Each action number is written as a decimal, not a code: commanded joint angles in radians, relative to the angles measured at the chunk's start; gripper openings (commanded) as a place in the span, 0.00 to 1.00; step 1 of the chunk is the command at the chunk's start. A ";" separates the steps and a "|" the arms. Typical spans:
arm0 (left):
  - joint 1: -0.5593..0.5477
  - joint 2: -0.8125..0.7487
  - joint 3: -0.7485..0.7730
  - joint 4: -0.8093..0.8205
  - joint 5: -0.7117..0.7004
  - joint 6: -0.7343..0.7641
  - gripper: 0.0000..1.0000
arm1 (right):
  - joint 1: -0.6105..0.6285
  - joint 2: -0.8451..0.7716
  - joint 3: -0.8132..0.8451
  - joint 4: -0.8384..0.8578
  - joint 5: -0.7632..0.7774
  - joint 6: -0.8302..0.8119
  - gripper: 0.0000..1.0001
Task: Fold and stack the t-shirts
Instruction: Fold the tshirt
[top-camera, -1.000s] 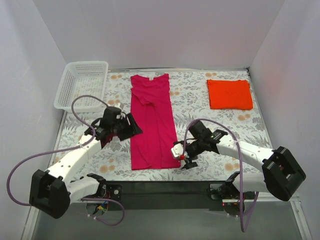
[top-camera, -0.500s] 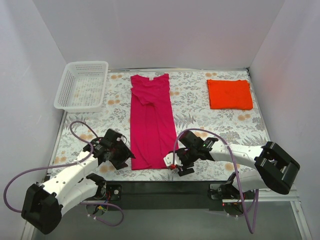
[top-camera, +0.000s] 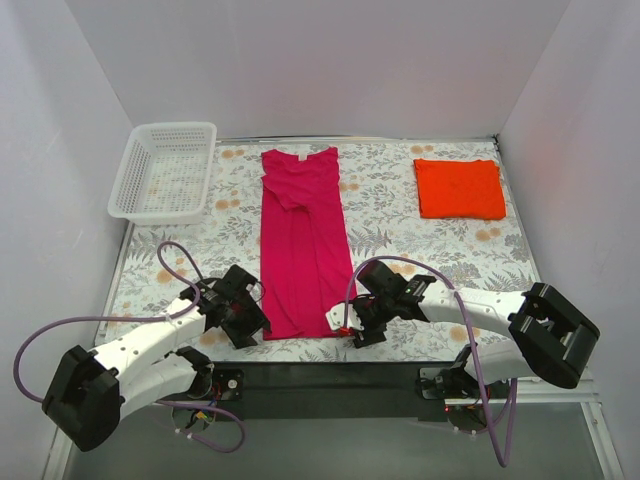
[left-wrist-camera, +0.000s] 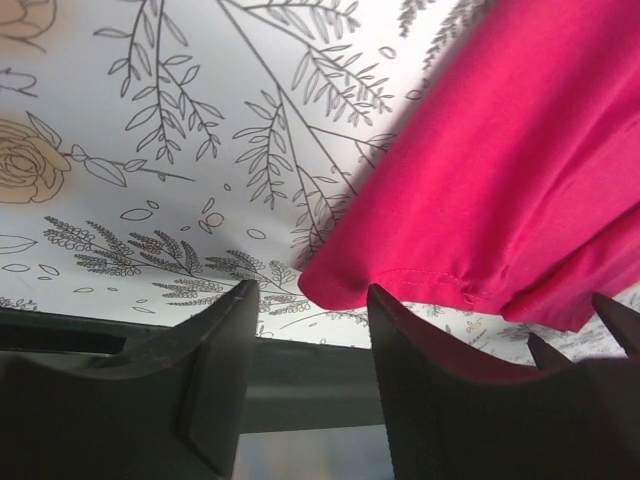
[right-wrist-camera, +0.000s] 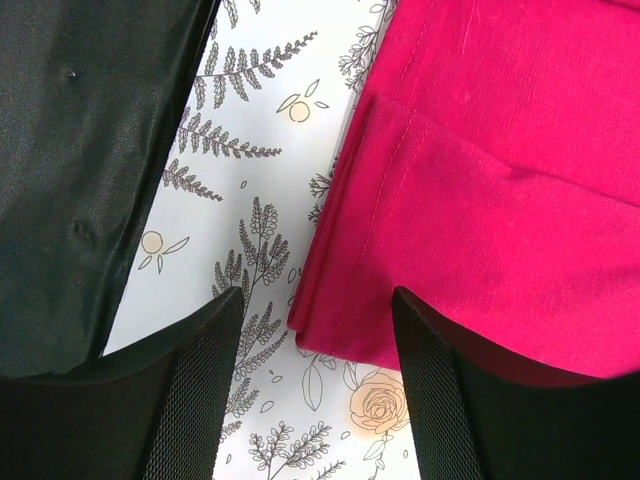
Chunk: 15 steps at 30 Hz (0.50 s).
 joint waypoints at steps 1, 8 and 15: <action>-0.029 0.011 -0.012 0.023 -0.039 -0.077 0.43 | -0.001 0.021 0.006 0.008 0.039 -0.010 0.56; -0.043 0.056 -0.038 0.072 -0.093 -0.117 0.33 | -0.006 0.023 -0.002 0.011 0.056 -0.012 0.49; -0.051 0.079 -0.080 0.109 -0.093 -0.120 0.34 | -0.009 0.048 0.000 0.013 0.060 -0.009 0.39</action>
